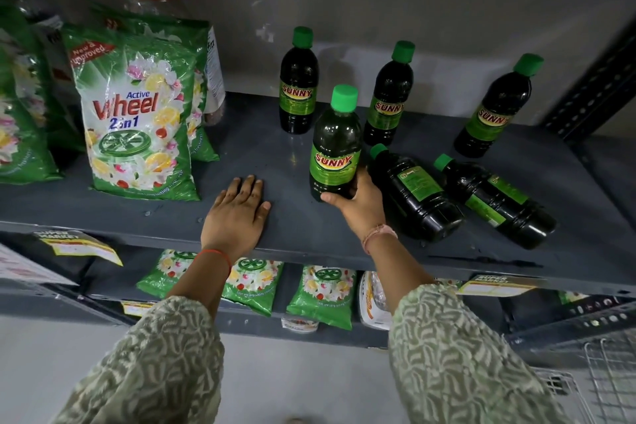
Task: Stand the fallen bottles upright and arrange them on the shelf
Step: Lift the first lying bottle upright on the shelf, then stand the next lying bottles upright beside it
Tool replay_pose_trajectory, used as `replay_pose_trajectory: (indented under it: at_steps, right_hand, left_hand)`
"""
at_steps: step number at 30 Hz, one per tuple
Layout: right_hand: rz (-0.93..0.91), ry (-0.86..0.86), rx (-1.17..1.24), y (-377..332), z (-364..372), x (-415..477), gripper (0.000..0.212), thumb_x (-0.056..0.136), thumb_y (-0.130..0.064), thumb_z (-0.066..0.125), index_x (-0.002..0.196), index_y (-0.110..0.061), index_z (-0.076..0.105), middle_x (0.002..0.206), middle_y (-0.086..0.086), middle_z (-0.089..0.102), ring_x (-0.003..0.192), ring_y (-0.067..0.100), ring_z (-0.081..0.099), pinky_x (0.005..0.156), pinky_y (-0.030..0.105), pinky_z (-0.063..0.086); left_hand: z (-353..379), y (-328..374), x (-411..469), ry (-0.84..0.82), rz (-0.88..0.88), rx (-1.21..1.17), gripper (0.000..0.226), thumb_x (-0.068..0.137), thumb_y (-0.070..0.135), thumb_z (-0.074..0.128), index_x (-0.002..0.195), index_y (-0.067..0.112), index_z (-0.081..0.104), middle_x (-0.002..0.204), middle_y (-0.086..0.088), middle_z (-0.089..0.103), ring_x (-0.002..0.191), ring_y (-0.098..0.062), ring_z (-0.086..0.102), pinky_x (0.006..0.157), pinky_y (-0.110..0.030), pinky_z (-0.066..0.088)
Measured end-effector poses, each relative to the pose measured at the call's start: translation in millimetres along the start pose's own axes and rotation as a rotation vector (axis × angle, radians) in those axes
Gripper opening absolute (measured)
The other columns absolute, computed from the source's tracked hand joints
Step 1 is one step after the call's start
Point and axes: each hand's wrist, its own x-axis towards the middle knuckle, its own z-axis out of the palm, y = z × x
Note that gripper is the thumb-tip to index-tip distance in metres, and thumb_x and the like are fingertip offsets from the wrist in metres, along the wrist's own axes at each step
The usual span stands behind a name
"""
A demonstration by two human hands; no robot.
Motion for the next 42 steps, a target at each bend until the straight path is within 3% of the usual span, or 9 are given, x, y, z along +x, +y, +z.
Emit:
replay_pose_trajectory:
  at_steps: [12, 17, 20, 23, 25, 28, 34, 40, 42]
  right_hand:
    - [-0.029, -0.112, -0.079, 8.7, -15.5, -65.7, 0.059, 0.07, -0.014, 0.076, 0.121, -0.007, 0.047, 0.121, 0.014, 0.061, 0.113, 0.026, 0.056, 0.1, 0.045, 0.045]
    - [-0.048, -0.063, -0.046, -10.7, -39.3, -87.2, 0.087, 0.068, -0.029, 0.078, 0.139, -0.017, 0.03, 0.145, 0.007, 0.041, 0.134, 0.018, 0.036, 0.113, 0.038, 0.029]
    - [-0.147, 0.219, -0.529, -30.1, -90.1, -68.6, 0.081, 0.075, -0.051, 0.065, 0.137, -0.01, 0.033, 0.149, 0.014, 0.03, 0.137, 0.029, 0.025, 0.114, 0.04, 0.021]
    - [0.215, -0.008, -0.853, -36.1, -129.5, -16.7, 0.088, 0.067, -0.063, 0.065, 0.128, -0.004, 0.041, 0.13, 0.018, 0.051, 0.118, 0.037, 0.048, 0.1, 0.043, 0.041]
    - [0.354, -0.194, -0.788, -31.0, -129.1, -0.9, 0.078, 0.06, -0.06, 0.072, 0.116, -0.009, 0.054, 0.111, 0.011, 0.064, 0.103, 0.032, 0.06, 0.091, 0.04, 0.049]
    - [0.323, -0.055, -0.476, -11.3, -110.8, -1.3, 0.069, 0.047, -0.061, 0.074, 0.093, -0.01, 0.064, 0.087, 0.011, 0.07, 0.086, 0.031, 0.066, 0.078, 0.04, 0.055]
    - [0.0, 0.429, -0.143, 2.8, -72.8, -9.1, 0.077, 0.057, -0.047, 0.081, 0.107, 0.001, 0.048, 0.103, 0.019, 0.059, 0.101, 0.034, 0.05, 0.086, 0.04, 0.045]
    - [-0.004, 0.395, -0.15, 19.2, -72.2, -7.0, 0.09, 0.058, -0.039, 0.083, 0.128, -0.003, 0.039, 0.121, 0.018, 0.052, 0.115, 0.031, 0.047, 0.097, 0.036, 0.041]
    - [-0.043, 0.374, -0.114, 22.4, -73.0, -9.7, 0.089, 0.06, -0.027, 0.084, 0.132, -0.005, 0.037, 0.128, 0.016, 0.045, 0.113, 0.021, 0.046, 0.096, 0.018, 0.039]
  left_hand:
    - [-4.7, 3.9, -2.1, -0.036, 0.009, 0.004, 0.053, 0.097, 0.033, 0.024, 0.144, 0.011, 0.016, 0.157, -0.006, 0.014, 0.145, -0.024, 0.008, 0.118, -0.037, 0.008]
    - [-5.9, 6.7, 0.0, -0.061, 0.004, -0.025, 0.052, 0.097, 0.031, 0.025, 0.144, 0.011, 0.015, 0.157, -0.007, 0.012, 0.145, -0.024, 0.005, 0.119, -0.038, 0.007]
    - [-0.7, 19.9, 3.5, -0.058, 0.012, -0.049, 0.052, 0.097, 0.028, 0.026, 0.144, 0.01, 0.016, 0.157, -0.007, 0.013, 0.145, -0.026, 0.004, 0.118, -0.039, 0.006]
    - [4.3, 38.3, 9.1, -0.051, -0.037, -0.079, 0.052, 0.097, 0.028, 0.025, 0.144, 0.011, 0.015, 0.157, -0.007, 0.011, 0.145, -0.028, 0.002, 0.118, -0.041, 0.005]
    - [8.2, 43.8, 10.3, -0.031, -0.047, -0.049, 0.052, 0.096, 0.03, 0.024, 0.145, 0.013, 0.015, 0.157, -0.006, 0.012, 0.145, -0.029, 0.003, 0.118, -0.041, 0.006]
    - [11.6, 42.4, 9.4, -0.013, -0.055, -0.015, 0.052, 0.096, 0.03, 0.024, 0.144, 0.014, 0.015, 0.157, -0.005, 0.012, 0.145, -0.029, 0.005, 0.118, -0.042, 0.008]
    - [14.4, 38.8, 11.4, 0.0, -0.042, 0.006, 0.052, 0.095, 0.031, 0.026, 0.145, 0.018, 0.016, 0.157, -0.004, 0.014, 0.144, -0.029, 0.007, 0.118, -0.042, 0.011]
    - [16.4, 36.6, 12.9, 0.001, -0.038, 0.028, 0.052, 0.095, 0.031, 0.027, 0.144, 0.019, 0.017, 0.157, -0.004, 0.016, 0.144, -0.029, 0.008, 0.118, -0.042, 0.014]
    - [16.4, 36.6, 12.8, 0.005, -0.038, 0.027, 0.052, 0.095, 0.03, 0.028, 0.144, 0.019, 0.018, 0.157, -0.004, 0.017, 0.144, -0.029, 0.009, 0.118, -0.043, 0.015]
